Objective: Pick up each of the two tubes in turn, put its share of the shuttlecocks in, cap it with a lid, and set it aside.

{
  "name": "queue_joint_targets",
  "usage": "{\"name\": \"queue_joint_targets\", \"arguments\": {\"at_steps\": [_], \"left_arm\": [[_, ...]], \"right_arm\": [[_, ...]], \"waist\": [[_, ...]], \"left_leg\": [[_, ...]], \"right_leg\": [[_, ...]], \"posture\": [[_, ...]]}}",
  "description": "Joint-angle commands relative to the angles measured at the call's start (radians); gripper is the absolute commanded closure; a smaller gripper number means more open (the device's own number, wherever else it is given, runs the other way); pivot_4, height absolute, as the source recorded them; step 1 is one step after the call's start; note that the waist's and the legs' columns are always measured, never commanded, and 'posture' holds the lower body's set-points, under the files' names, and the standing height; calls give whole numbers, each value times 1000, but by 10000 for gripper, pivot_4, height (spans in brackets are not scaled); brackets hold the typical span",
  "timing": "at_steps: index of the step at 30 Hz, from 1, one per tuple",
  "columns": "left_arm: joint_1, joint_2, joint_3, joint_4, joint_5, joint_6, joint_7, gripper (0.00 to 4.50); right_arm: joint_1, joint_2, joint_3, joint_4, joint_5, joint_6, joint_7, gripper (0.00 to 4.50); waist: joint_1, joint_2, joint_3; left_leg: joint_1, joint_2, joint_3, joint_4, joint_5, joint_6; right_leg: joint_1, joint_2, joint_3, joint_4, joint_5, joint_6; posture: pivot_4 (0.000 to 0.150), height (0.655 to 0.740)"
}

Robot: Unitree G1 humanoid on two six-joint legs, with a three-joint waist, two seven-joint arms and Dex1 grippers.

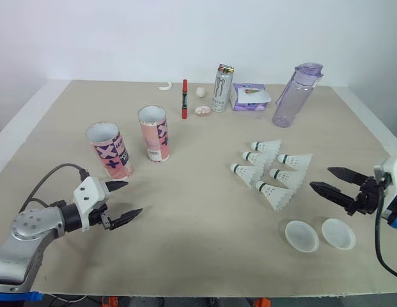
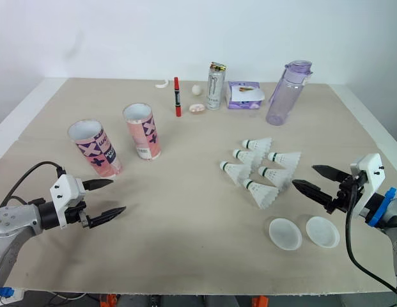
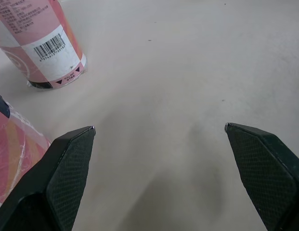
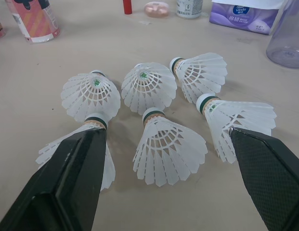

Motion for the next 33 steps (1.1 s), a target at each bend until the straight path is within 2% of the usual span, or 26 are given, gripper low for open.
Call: {"name": "queue_joint_targets", "arguments": {"at_steps": [1, 11, 17, 20, 23, 27, 30, 33], "left_arm": [[-21, -1, 16, -12, -10, -39, -6, 0], [-42, -21, 6, 26, -16, -59, -36, 0], [-22, -57, 48, 19, -24, -51, 31, 0], [24, -98, 80, -26, -43, -34, 93, 0], [85, -158, 113, -71, -37, -33, 178, 0], [178, -268, 169, -123, -43, -36, 316, 0], [196, -311, 206, -106, -51, -40, 371, 0], [169, -308, 212, -37, -42, -53, 373, 0]], "right_arm": [[-5, -8, -20, -38, 7, 2, -1, 1177], [19, -12, -38, -46, 9, 9, -3, 1177], [1, 2, -27, -81, 18, 4, -15, 1177], [-35, 7, 15, -160, 42, 30, -21, 1177], [-120, 37, 108, -278, 82, 75, -40, 1177], [-272, 167, 321, -437, 98, 92, -61, 1177], [-321, 242, 430, -457, 100, 107, -44, 1177], [-350, 295, 519, -417, 60, 93, -17, 1177]], "waist": [[0, 0, 0], [0, 0, 0], [0, 0, 0], [0, 0, 0], [-3, 1, 0], [-7, 1, 0], [-5, 0, 0], [2, -1, 0]], "left_leg": [[0, 0, 0, 0, 0, 0], [0, 0, 0, 0, 0, 0], [0, 0, 0, 0, 0, 0], [0, 0, 0, 0, 0, 0], [0, 0, 0, 0, 0, 0], [1, 1, 0, 0, 0, 0], [1, 2, 0, 1, 0, 0], [0, 3, 0, 1, 0, 0]], "right_leg": [[0, 0, 0, 0, 0, 0], [0, 0, 0, 0, 0, 0], [0, 0, 0, 0, 0, 0], [0, 0, 0, 0, 0, 0], [0, 0, 0, 0, 0, 0], [0, 2, 1, 0, 2, 1], [0, 3, 1, 0, 3, 0], [0, 3, 0, 1, 2, 0]], "posture": [[1500, 7400], [1500, 7400], [1500, 7400], [1500, 7400], [1500, 7400], [1500, 7400], [1500, 7400], [1500, 7400]]}}
